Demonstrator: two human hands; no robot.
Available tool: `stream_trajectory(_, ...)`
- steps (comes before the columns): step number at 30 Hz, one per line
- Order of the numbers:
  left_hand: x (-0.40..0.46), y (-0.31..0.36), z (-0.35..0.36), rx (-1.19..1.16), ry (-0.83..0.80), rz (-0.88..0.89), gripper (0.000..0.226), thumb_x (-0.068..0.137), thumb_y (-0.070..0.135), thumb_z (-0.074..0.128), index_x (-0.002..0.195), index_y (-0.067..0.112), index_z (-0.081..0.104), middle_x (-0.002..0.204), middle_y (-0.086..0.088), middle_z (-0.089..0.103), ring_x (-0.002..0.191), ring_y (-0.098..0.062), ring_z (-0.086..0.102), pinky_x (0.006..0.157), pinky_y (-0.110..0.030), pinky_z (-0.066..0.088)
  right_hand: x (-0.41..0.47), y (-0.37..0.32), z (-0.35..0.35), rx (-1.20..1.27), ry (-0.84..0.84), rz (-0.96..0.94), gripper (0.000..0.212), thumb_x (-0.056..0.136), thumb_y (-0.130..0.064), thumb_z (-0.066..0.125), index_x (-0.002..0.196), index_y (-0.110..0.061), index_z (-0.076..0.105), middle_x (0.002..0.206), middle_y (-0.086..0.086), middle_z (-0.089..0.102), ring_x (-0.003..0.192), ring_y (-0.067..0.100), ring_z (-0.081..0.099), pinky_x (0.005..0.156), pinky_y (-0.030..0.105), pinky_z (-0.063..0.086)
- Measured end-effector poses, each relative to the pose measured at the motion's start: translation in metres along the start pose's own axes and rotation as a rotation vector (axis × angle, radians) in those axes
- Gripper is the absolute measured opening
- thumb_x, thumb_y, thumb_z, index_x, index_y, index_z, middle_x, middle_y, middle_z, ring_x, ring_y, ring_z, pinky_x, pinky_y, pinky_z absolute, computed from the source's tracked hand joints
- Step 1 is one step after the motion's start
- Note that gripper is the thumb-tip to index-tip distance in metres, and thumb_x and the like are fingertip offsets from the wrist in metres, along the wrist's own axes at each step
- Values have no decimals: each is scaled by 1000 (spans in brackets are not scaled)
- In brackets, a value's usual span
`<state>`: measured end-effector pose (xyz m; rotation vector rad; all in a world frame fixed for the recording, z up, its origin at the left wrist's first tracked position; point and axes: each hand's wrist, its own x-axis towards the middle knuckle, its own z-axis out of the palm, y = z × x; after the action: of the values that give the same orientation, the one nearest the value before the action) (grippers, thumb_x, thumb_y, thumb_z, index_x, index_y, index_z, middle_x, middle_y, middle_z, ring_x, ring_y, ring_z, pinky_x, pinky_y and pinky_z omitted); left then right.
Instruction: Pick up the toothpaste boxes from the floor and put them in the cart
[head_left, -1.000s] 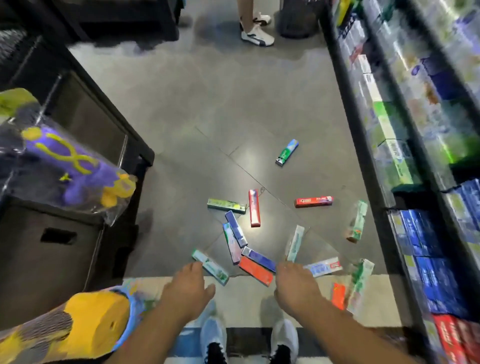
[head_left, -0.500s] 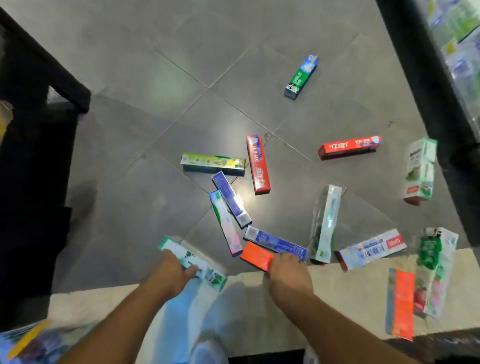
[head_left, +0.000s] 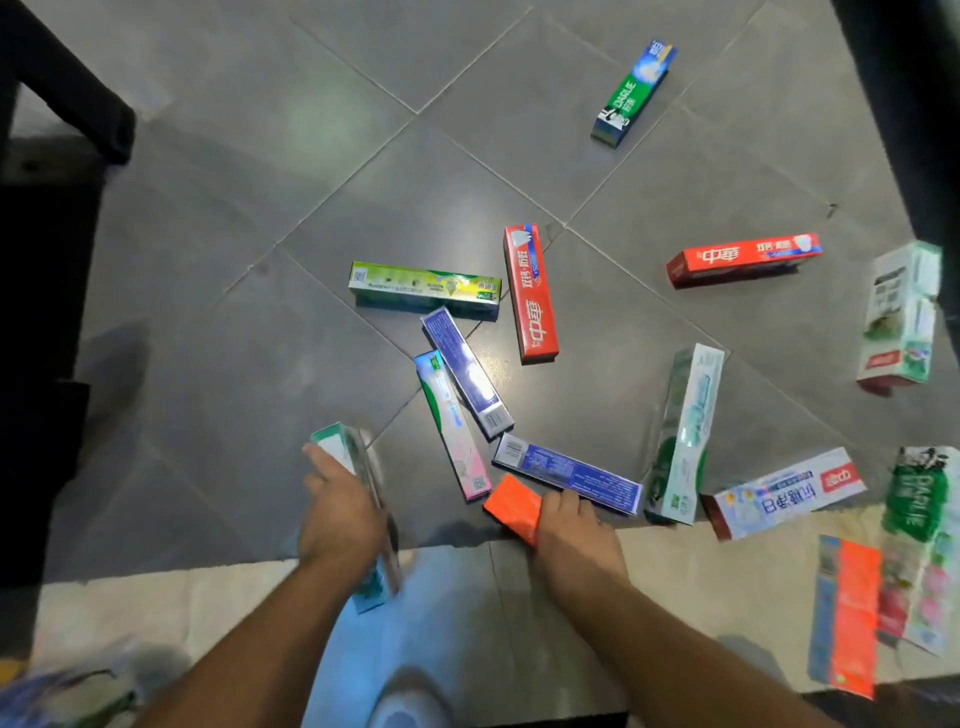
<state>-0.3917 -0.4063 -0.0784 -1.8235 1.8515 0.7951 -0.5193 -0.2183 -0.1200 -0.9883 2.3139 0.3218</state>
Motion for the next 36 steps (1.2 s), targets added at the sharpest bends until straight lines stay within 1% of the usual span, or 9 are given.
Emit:
stream_trajectory(5,-50,-3,-58,22,-91,54,107,81,11,67,150,14,-15,142,-16,40,115,-41,56,90,-56,49,-49,-4,-94,278,-86,54,46,83,-26,66,117,-11,39,107,8,58,99,32,62,67,34,36)
stream_trajectory(9,-119,19,-143,38,-79,141,59,78,10,69,126,9,35,121,-14,46,102,-38,59,84,-49,53,-97,-8,-198,373,-104,102,57,75,-33,76,115,-11,43,111,11,57,102,34,62,70,33,39)
stream_trajectory(12,-181,45,-228,147,-83,221,49,79,19,70,122,9,47,117,-12,45,102,-34,60,79,-42,50,-150,-10,-280,363,-84,71,58,75,-43,76,113,-11,46,111,11,60,103,34,63,72,35,43)
stream_trajectory(16,-263,78,-347,152,-50,281,50,73,21,72,115,8,49,115,-11,54,101,-34,61,76,-41,52,-226,-12,-406,388,-91,93,60,81,-48,73,116,-11,42,113,11,61,107,34,62,77,37,43)
stream_trajectory(21,-368,111,-483,209,-79,333,43,78,23,67,112,9,44,114,-14,62,105,-34,62,81,-37,49,-312,-4,-544,340,4,66,37,96,-32,56,118,-8,39,117,16,61,108,35,61,79,38,45)
stream_trajectory(26,-458,136,-583,284,-42,509,46,85,24,63,123,4,45,123,-16,60,114,-33,58,85,-33,46,-381,-3,-646,426,128,116,28,95,-26,49,117,-12,40,114,18,63,103,38,63,73,38,44)
stream_trajectory(29,-495,148,-622,330,-9,618,42,84,24,63,118,7,48,120,-13,61,110,-31,60,79,-31,45,-428,5,-687,410,233,131,26,93,-28,50,114,-12,43,111,16,64,98,37,65,71,37,45)
stream_trajectory(32,-527,165,-644,355,1,746,38,74,30,63,105,11,51,106,-9,66,91,-27,62,67,-30,45,-475,19,-713,407,337,192,32,93,-34,52,115,-13,44,111,13,64,100,33,64,71,36,45)
stream_trajectory(36,-577,198,-645,425,29,918,40,71,32,64,101,13,47,99,-8,64,90,-29,63,69,-34,49,-536,51,-727,425,440,326,38,91,-38,57,117,-13,44,110,11,63,100,33,63,68,34,39)
